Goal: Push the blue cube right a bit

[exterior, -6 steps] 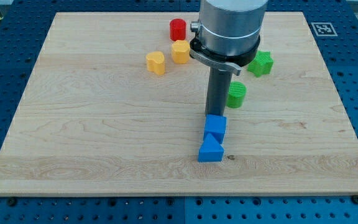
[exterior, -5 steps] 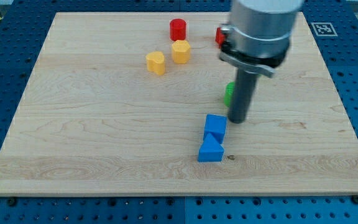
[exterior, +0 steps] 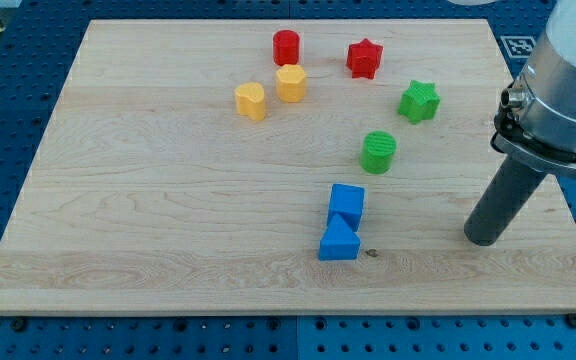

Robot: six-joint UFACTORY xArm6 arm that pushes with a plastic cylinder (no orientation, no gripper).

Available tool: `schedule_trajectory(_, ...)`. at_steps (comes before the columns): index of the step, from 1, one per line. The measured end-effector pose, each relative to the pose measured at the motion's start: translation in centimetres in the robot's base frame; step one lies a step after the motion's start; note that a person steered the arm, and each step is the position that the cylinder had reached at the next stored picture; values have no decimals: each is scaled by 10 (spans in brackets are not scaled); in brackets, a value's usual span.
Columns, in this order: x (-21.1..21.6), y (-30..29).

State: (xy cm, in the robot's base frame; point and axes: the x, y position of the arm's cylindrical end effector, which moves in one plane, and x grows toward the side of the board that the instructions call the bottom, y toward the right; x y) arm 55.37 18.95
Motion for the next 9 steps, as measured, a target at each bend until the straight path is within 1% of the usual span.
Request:
schedule_trajectory(1,-3,-37)
schedule_trajectory(2,-36,-63)
schedule_trajectory(3,-38,-81)
schedule_trajectory(4,-38,-117)
schedule_trajectory(5,-38,-129)
schedule_trajectory(6,-38,-87)
schedule_trajectory(7,-60,-105)
schedule_trajectory(8,-115,-187)
schedule_trajectory(9,-124,-226)
